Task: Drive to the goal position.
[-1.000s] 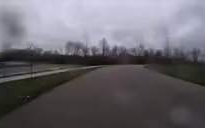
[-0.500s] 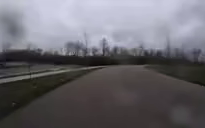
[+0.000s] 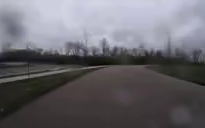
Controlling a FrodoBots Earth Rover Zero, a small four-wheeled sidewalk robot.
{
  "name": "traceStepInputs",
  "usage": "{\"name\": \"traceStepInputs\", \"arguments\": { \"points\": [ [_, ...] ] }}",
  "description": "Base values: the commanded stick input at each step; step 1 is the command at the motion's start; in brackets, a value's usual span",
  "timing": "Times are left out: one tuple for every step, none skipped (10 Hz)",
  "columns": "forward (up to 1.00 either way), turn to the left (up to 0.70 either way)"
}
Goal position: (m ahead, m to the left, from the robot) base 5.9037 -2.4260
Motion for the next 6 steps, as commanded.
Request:
{"name": "traceStepInputs", "arguments": {
  "points": [
    [0.70, 0.00],
    [0.70, 0.00],
    [0.70, 0.00],
    [0.70, 0.00],
    [0.70, 0.00],
    [0.70, 0.00]
  ]
}}
